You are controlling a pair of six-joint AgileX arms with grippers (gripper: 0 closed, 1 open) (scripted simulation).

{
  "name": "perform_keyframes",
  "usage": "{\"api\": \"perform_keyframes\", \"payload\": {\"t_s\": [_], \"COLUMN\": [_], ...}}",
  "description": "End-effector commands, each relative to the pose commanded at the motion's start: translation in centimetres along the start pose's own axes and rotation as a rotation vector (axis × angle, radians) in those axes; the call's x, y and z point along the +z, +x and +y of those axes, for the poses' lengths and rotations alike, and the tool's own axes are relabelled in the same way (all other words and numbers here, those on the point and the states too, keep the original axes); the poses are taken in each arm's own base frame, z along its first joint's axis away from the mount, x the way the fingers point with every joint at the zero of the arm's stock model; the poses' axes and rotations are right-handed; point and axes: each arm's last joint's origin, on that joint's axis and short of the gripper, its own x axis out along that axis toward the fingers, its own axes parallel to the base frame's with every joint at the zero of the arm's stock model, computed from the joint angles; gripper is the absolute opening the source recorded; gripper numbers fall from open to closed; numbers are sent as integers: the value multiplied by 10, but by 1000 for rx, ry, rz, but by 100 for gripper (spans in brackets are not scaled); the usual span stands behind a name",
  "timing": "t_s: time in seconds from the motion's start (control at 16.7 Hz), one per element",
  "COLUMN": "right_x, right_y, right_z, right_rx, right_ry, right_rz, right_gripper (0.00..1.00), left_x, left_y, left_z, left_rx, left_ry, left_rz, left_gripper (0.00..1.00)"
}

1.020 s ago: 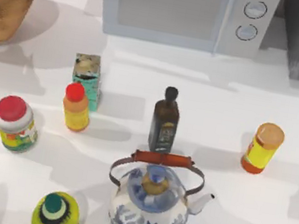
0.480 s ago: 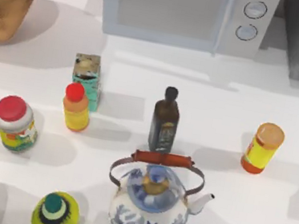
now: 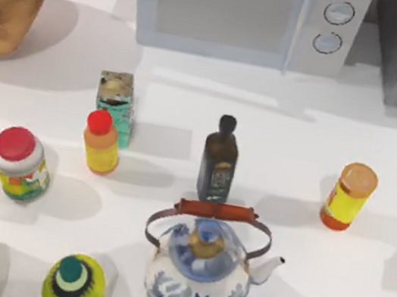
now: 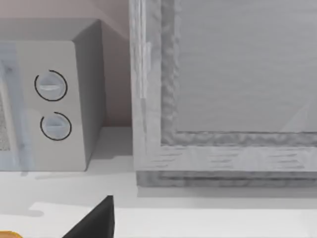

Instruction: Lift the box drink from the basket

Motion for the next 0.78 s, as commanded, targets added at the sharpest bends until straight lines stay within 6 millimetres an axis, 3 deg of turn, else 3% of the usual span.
{"api": "perform_keyframes", "payload": {"t_s": [0.3,0.78], "right_x": [0,0], "right_y": [0,0], "right_z": [0,0], "right_rx": [0,0], "right_ry": [0,0], "right_rz": [0,0], "right_gripper": [100,100], "left_x": [9,27], "left_y": [8,35], "left_z": [-2,-11], "left_rx": [101,432], "left_ry": [-4,-5], "left_rz": [-7,-20], "left_gripper": [0,0]}}
